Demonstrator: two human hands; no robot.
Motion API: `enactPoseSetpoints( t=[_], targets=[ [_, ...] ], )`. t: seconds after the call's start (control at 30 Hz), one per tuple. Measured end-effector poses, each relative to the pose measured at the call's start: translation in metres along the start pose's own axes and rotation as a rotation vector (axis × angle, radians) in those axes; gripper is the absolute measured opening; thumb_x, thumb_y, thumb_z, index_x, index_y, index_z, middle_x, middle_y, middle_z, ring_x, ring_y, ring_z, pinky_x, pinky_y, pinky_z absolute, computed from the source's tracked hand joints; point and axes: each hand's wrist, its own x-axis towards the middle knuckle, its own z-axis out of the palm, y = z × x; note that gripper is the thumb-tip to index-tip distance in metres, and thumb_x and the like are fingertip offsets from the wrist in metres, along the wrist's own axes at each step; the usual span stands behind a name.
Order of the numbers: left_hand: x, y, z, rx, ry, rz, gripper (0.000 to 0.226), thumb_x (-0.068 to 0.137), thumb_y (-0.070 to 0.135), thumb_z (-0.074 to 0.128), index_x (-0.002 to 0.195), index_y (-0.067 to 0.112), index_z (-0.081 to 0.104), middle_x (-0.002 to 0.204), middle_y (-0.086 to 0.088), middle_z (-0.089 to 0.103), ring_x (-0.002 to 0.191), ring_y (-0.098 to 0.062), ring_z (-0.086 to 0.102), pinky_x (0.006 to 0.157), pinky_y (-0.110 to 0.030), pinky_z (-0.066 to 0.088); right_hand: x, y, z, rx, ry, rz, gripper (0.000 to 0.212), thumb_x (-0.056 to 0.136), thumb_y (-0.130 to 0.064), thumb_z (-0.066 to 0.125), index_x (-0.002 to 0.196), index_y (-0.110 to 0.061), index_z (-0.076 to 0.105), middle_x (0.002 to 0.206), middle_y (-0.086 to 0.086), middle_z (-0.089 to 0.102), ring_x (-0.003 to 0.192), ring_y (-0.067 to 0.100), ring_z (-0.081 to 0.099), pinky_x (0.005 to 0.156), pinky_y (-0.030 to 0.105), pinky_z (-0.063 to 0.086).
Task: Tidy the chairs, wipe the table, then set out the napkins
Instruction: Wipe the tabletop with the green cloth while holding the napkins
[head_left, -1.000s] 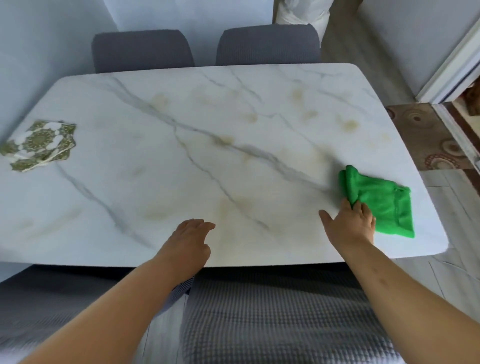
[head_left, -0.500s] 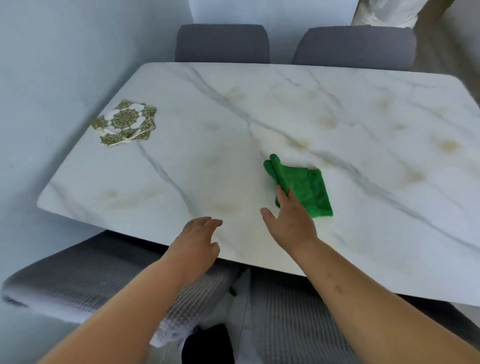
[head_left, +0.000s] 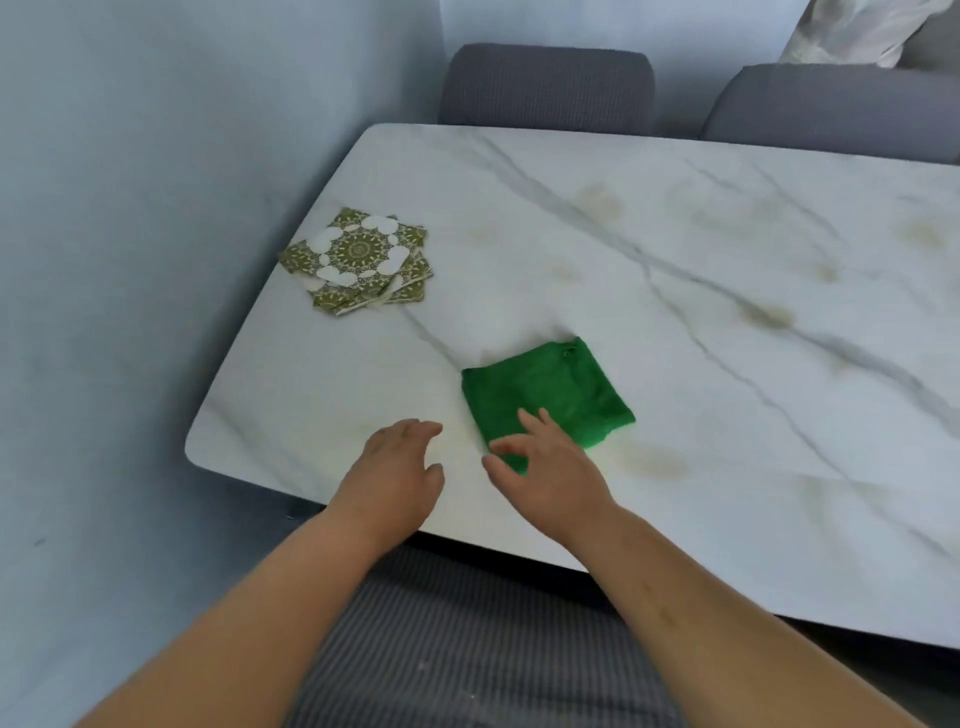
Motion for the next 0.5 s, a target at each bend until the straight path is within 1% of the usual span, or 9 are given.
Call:
enactPoseSetpoints(
  t=[0.03,0.07,0.1,0.17,0.2,0.3,0.37,0.4,0.5],
  targets=[
    [0.006,-0.008,-0.004,-0.002,0.006,-0.011,0.052,0.096,0.026,0.044,0.146,0.021,0.031,0.153,0.001,0.03,0.141,-0.017,0.023,0.113,-0.03,0.023,0.003,-0.003,0.003,0.046,0.048,0.035,0.037,0.096,-0.046,0.047,0.124,-0.027,0.061,0.158,0.003,0.028,0.148,0.014,0.012,0.117,0.03,0.014],
    [0.012,-0.015,-0.008,-0.011,0.018,-0.022,0.053,0.096,0.026,0.045,0.147,0.021,0.031,0.153,0.001,0.03,0.141,-0.018,0.024,0.113,-0.031,0.023,0.008,-0.004,0.004,0.081,0.1,0.086,0.036,0.097,-0.043,0.047,0.124,-0.024,0.061,0.157,0.004,0.03,0.148,0.015,0.015,0.117,0.03,0.014],
    [0.016,-0.019,-0.01,-0.02,0.028,-0.04,0.053,0.096,0.026,0.045,0.147,0.02,0.03,0.153,0.0,0.03,0.14,-0.019,0.025,0.113,-0.032,0.023,0.013,-0.003,0.003,0.082,0.152,0.146,0.039,0.098,-0.041,0.046,0.13,-0.021,0.056,0.157,0.006,0.029,0.147,0.018,0.016,0.117,0.031,0.014],
    [0.029,-0.029,-0.015,-0.066,0.052,-0.089,0.054,0.096,0.026,0.045,0.147,0.019,0.03,0.152,-0.001,0.031,0.14,-0.021,0.025,0.113,-0.033,0.023,0.035,-0.001,0.001,0.006,0.186,0.303,0.056,0.099,-0.043,0.04,0.146,-0.012,0.036,0.16,0.013,0.016,0.149,0.025,0.01,0.12,0.037,0.011],
    [0.034,-0.031,-0.017,-0.083,0.063,-0.108,0.054,0.096,0.026,0.046,0.147,0.019,0.03,0.152,-0.002,0.031,0.14,-0.022,0.025,0.113,-0.034,0.023,0.046,0.001,0.0,-0.029,0.175,0.388,0.065,0.099,-0.046,0.037,0.15,-0.008,0.024,0.161,0.018,0.009,0.149,0.029,0.006,0.121,0.04,0.008],
    [0.048,-0.04,-0.023,-0.093,0.101,-0.135,0.054,0.095,0.026,0.047,0.147,0.018,0.03,0.151,-0.003,0.032,0.139,-0.022,0.026,0.112,-0.035,0.025,0.086,-0.002,0.011,-0.066,0.137,0.562,0.085,0.097,-0.058,0.029,0.152,-0.001,0.002,0.159,0.024,-0.004,0.148,0.037,-0.004,0.12,0.047,0.001],
    [0.052,-0.046,-0.026,-0.09,0.121,-0.153,0.054,0.095,0.026,0.047,0.146,0.018,0.031,0.15,-0.001,0.032,0.139,-0.021,0.025,0.111,-0.033,0.026,0.109,-0.005,0.023,-0.117,0.159,0.585,0.091,0.094,-0.064,0.024,0.152,0.0,-0.005,0.159,0.024,-0.009,0.147,0.039,-0.011,0.119,0.05,-0.005],
    [0.056,-0.051,-0.028,-0.084,0.133,-0.165,0.054,0.095,0.025,0.047,0.146,0.018,0.031,0.15,-0.001,0.032,0.139,-0.021,0.025,0.111,-0.032,0.025,0.121,-0.006,0.029,-0.164,0.177,0.56,0.091,0.094,-0.065,0.021,0.151,-0.001,-0.008,0.159,0.024,-0.011,0.147,0.039,-0.013,0.119,0.05,-0.007],
    [0.066,-0.061,-0.033,-0.062,0.175,-0.169,0.054,0.096,0.026,0.047,0.146,0.018,0.03,0.151,-0.002,0.03,0.139,-0.022,0.023,0.111,-0.032,0.024,0.148,-0.005,0.042,-0.351,0.228,0.399,0.088,0.093,-0.065,0.014,0.152,-0.004,-0.01,0.159,0.022,-0.011,0.147,0.037,-0.013,0.119,0.05,-0.008]
  ],
)
